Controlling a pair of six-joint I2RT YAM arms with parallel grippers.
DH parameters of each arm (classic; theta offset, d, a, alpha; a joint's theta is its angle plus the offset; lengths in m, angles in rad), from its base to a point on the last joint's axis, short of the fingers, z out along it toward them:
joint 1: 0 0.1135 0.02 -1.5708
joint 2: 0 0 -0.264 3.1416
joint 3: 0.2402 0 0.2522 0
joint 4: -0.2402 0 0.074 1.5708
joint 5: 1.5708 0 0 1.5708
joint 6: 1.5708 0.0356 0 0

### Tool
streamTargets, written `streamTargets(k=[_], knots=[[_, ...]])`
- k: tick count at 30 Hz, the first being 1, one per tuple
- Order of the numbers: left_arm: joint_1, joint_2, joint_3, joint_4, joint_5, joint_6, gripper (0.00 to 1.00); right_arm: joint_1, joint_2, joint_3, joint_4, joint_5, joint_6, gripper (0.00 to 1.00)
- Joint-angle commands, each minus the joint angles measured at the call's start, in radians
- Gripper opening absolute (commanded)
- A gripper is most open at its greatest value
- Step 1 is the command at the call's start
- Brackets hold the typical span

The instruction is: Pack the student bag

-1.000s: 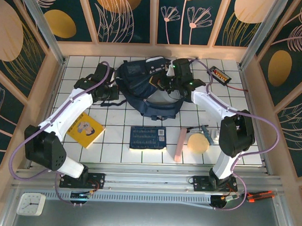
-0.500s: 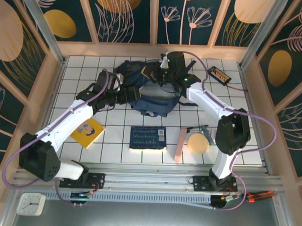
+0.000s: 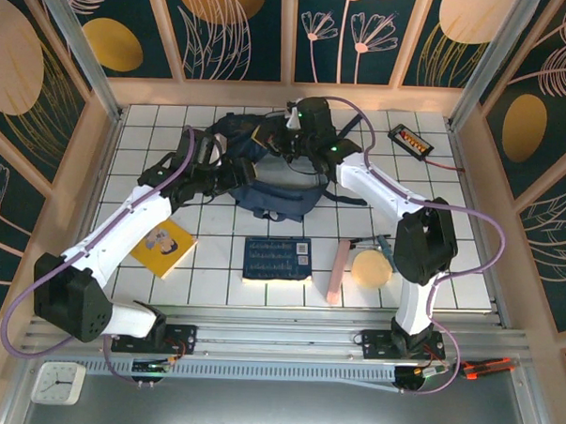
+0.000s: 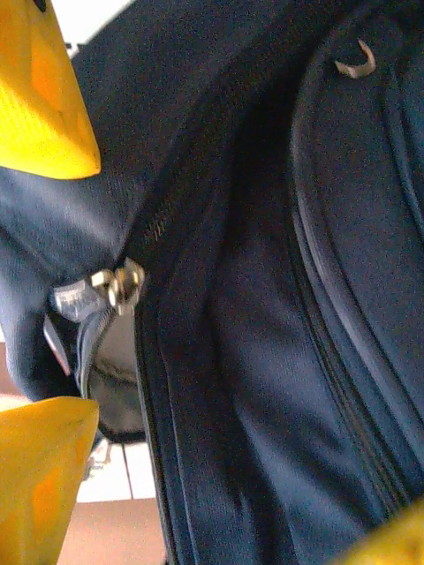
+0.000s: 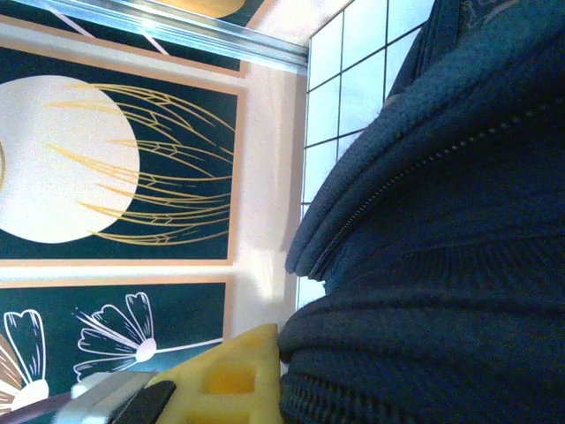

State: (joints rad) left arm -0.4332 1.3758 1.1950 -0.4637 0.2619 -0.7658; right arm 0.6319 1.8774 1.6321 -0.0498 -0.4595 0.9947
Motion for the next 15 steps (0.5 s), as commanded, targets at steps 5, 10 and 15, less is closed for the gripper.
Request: streamTargets(k=[5,10,15], knots=[[-0.002,0.026,0.073,-0.026,0.081,-0.037,0.63,0.03,0.0,0.061,0.098,0.01,0.004,0.0],[-0.002,0.033,0.055,-0.061,0.071,-0.028,0.63,0.031,0.006,0.074,0.094,0.013,0.004,0.0],[-0.002,0.018,0.01,-0.047,0.058,-0.045,0.64,0.03,0.011,0.089,0.085,0.012,0.0,0.0]])
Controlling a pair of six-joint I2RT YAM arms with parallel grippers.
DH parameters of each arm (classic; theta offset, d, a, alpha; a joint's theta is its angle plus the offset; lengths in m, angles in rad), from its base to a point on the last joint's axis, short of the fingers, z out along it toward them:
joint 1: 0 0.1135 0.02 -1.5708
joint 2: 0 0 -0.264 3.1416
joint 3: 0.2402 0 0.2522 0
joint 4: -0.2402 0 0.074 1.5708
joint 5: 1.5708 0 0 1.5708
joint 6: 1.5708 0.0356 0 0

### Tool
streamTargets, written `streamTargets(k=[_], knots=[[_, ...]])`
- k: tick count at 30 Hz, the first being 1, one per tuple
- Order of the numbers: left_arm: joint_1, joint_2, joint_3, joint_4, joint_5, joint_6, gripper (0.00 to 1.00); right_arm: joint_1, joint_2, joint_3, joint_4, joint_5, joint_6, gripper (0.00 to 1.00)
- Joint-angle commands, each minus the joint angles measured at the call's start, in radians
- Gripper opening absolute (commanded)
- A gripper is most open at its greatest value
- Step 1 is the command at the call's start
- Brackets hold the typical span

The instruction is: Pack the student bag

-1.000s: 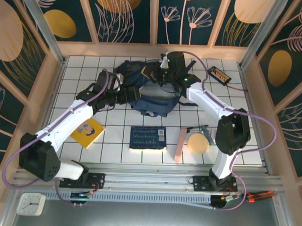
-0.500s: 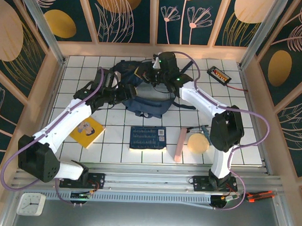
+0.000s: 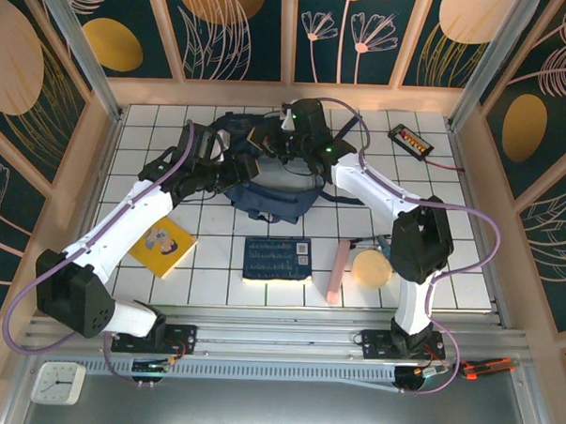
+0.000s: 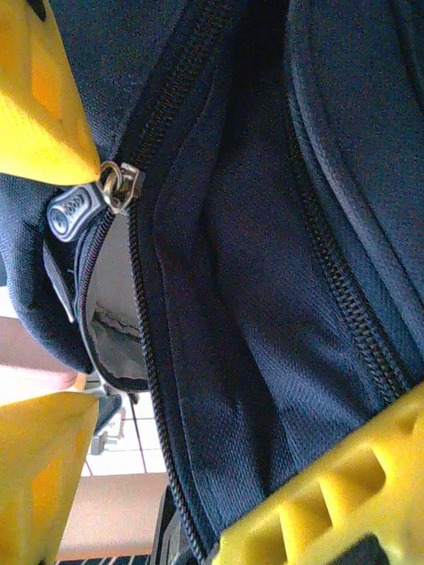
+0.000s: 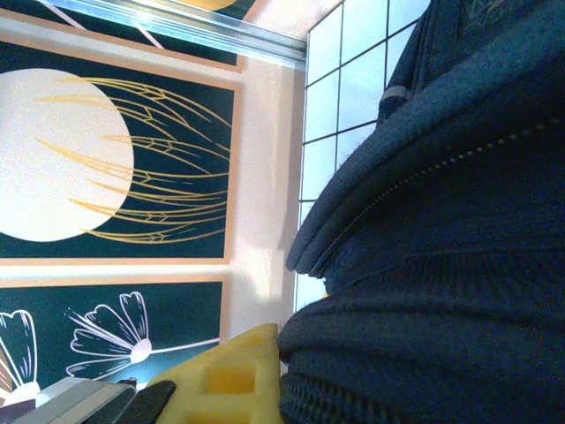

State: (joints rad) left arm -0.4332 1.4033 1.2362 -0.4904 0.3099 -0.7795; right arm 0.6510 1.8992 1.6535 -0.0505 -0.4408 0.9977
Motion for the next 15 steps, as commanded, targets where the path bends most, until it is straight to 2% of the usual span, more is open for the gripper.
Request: streamTargets(k=[1,9,15], knots=[[-0.002,-0.008,-0.037,-0.013,0.009,-0.034,0.63,0.012,-0.01,0.068,0.086,-0.009,-0.002,0.0],[-0.002,0.013,-0.069,0.041,0.012,-0.054,0.57,0.01,-0.014,0.084,0.067,-0.015,-0.005,0.0],[-0.002,0.04,-0.063,0.07,0.014,-0.063,0.48,0.012,-0.023,0.075,0.067,-0.013,0.001,0.0]])
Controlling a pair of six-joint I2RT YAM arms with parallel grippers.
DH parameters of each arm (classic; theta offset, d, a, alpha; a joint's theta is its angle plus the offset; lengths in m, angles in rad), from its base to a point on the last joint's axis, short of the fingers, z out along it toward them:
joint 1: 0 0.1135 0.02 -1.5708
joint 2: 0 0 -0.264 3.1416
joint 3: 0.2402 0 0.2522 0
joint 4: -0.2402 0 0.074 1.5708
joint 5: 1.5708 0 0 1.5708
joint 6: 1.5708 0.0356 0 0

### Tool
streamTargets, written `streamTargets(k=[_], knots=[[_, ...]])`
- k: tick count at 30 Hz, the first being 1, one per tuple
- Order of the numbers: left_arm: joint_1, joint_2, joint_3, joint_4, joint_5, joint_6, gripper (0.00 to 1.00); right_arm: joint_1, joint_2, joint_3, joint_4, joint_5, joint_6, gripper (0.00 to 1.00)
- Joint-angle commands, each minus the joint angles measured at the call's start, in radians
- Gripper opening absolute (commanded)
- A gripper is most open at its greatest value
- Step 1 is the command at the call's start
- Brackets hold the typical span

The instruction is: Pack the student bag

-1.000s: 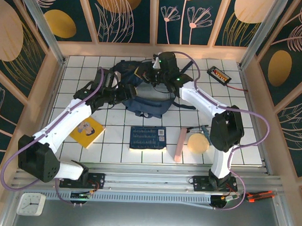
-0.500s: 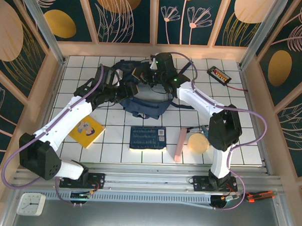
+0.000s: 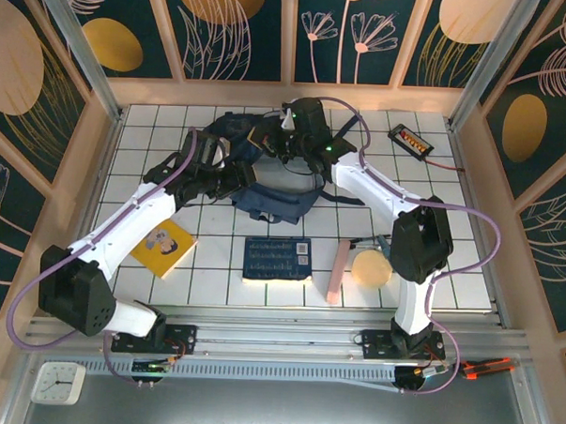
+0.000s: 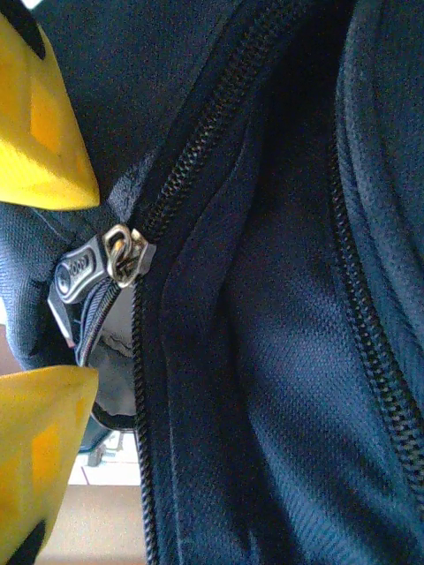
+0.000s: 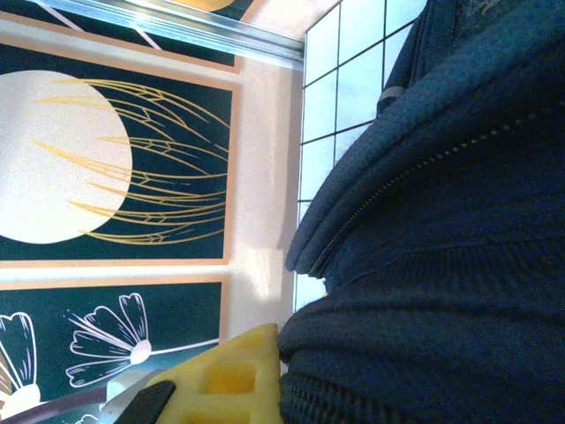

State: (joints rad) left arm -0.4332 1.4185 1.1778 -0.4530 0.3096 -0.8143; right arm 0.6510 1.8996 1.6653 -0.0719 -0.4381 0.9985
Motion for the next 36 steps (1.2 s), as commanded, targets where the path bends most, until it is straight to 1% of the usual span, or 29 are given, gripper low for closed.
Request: streamTargets(k=[1,2,5,9,12,14,15,17,18,23,30,36], knots=[[-0.002,0.026,-0.003,0.035,0.014,-0.028,0.48,0.012,-0.022,0.065,0.089,-0.015,0.002,0.0],[-0.001,0.031,-0.002,0.037,0.012,-0.029,0.46,0.012,-0.024,0.065,0.088,-0.014,0.003,0.0],[-0.001,0.047,0.007,0.036,0.007,-0.022,0.45,0.013,-0.025,0.067,0.09,-0.015,0.007,0.0],[0.004,0.056,0.006,0.037,-0.004,-0.019,0.38,0.02,-0.024,0.068,0.087,-0.014,0.012,0.0],[0.01,0.056,0.001,0.038,-0.017,-0.023,0.27,0.033,-0.023,0.068,0.089,-0.014,0.019,0.0],[0.015,0.055,-0.001,0.031,-0.028,-0.02,0.17,0.039,-0.021,0.065,0.09,-0.014,0.022,0.0],[0.019,0.052,-0.002,0.026,-0.034,-0.019,0.14,0.044,-0.021,0.064,0.094,-0.014,0.023,0.0],[0.028,0.042,-0.006,0.014,-0.053,-0.01,0.02,0.049,-0.021,0.061,0.09,-0.014,0.02,0.0],[0.033,0.039,-0.004,0.002,-0.06,-0.003,0.0,0.05,-0.021,0.059,0.088,-0.014,0.019,0.0],[0.076,-0.009,-0.002,-0.063,-0.085,0.041,0.0,0.042,-0.051,0.022,0.042,0.005,-0.038,0.0],[0.145,-0.064,0.017,-0.204,-0.168,0.154,0.0,-0.001,-0.138,-0.065,-0.061,0.103,-0.205,0.0],[0.169,-0.053,0.028,-0.219,-0.13,0.182,0.0,-0.031,-0.21,-0.138,-0.1,0.137,-0.356,0.0]])
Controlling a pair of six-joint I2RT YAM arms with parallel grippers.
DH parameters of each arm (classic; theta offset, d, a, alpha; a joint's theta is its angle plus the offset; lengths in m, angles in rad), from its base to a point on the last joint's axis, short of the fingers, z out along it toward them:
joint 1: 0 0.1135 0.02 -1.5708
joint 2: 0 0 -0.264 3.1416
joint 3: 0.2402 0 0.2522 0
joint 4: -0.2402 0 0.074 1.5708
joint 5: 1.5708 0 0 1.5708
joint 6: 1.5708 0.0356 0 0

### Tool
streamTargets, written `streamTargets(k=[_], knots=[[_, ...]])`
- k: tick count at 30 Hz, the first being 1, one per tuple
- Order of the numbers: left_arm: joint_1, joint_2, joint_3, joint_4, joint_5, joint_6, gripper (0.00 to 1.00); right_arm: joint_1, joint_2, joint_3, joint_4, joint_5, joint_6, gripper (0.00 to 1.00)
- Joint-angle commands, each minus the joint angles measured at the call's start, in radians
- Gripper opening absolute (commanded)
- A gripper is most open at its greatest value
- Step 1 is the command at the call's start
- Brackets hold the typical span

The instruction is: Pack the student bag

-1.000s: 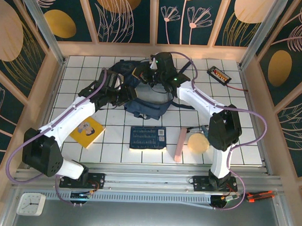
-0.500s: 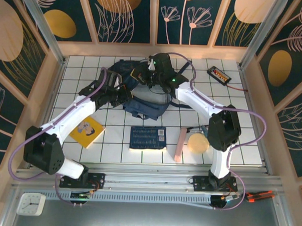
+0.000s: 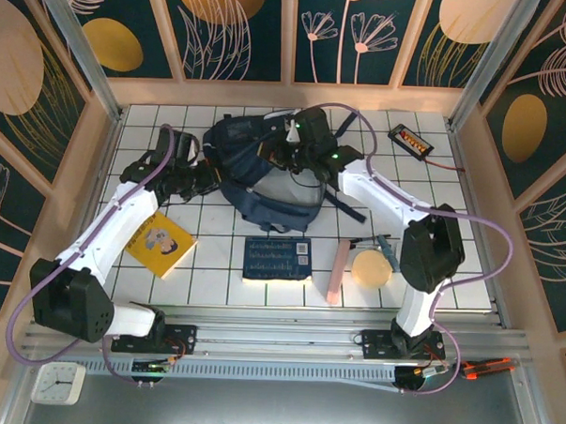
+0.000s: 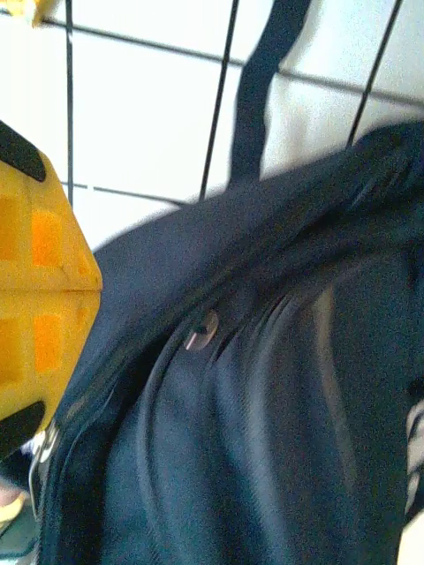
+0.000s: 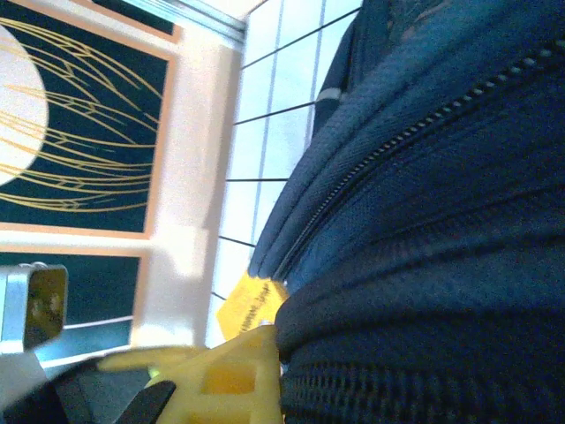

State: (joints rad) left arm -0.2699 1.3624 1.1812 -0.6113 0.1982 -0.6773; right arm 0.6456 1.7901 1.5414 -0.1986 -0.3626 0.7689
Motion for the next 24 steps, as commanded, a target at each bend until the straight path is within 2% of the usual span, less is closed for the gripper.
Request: streamTargets(k=[1,5,9,10,11,14,16,19,24], knots=[[0.008,0.008,0.032,-0.067,-0.021,0.053,0.0,-0.035,-0.114,-0.031,0.029,0.062,-0.139,0.0],[0.028,0.021,0.039,-0.085,-0.044,0.092,0.0,-0.077,-0.169,-0.1,0.08,0.023,-0.113,0.0],[0.026,0.01,-0.003,0.068,0.104,0.076,0.0,-0.085,-0.171,-0.096,0.123,-0.032,-0.071,0.0],[0.018,-0.003,-0.014,0.121,0.121,0.062,0.17,-0.082,-0.162,-0.085,0.132,-0.044,-0.057,0.0],[0.007,-0.011,-0.018,0.162,0.123,0.053,0.42,-0.08,-0.154,-0.077,0.142,-0.054,-0.043,0.0],[-0.072,-0.017,0.017,0.231,0.078,0.105,0.69,-0.072,-0.123,-0.047,0.178,-0.082,0.012,0.0],[-0.146,-0.004,0.057,0.249,0.006,0.181,0.86,-0.069,-0.096,-0.01,0.181,-0.105,0.035,0.0],[-0.189,0.014,0.064,0.31,-0.041,0.263,0.98,-0.066,-0.071,0.036,0.167,-0.122,0.044,0.0],[-0.223,0.029,0.045,0.392,-0.064,0.47,0.98,-0.067,-0.036,0.094,0.167,-0.166,0.081,0.0]])
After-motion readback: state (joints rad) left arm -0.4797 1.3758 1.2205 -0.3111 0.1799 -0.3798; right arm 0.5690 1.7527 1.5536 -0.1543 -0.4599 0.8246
